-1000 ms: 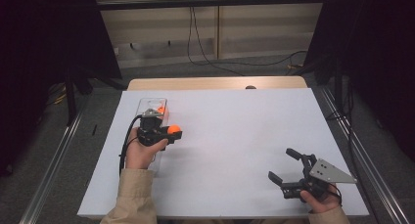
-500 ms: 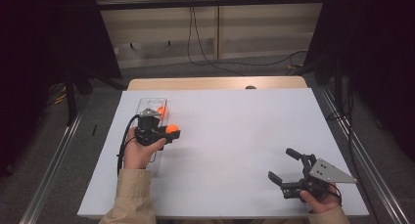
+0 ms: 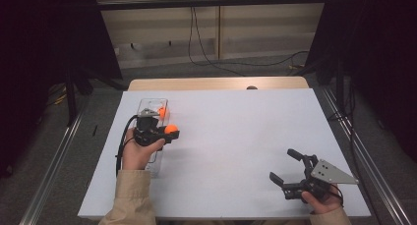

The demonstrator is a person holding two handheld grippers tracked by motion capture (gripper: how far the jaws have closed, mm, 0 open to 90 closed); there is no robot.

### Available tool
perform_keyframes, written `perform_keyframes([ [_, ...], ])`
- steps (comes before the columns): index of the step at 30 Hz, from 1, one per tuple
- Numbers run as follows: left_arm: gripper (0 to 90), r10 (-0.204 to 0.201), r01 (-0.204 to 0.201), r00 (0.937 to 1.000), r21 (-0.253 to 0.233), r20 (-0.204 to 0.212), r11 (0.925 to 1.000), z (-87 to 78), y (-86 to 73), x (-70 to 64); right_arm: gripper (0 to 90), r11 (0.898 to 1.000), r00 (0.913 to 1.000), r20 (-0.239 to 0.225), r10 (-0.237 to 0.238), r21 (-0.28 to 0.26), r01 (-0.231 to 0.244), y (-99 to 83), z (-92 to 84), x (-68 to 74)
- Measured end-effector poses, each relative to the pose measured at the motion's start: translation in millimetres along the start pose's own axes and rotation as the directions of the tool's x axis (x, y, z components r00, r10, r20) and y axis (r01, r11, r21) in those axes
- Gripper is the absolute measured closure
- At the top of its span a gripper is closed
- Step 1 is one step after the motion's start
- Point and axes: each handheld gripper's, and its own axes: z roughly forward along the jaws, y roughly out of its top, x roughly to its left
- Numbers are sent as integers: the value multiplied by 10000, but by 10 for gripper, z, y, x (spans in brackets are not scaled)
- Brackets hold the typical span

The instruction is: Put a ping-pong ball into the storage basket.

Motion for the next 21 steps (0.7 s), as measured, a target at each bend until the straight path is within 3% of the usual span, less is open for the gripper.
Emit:
perform_keyframes([
  [21,508,-80,79,9998,-71,-159,9999,-65,-4,40,17,10000,10000,-24,2,-24,-2,1,-1,1],
])
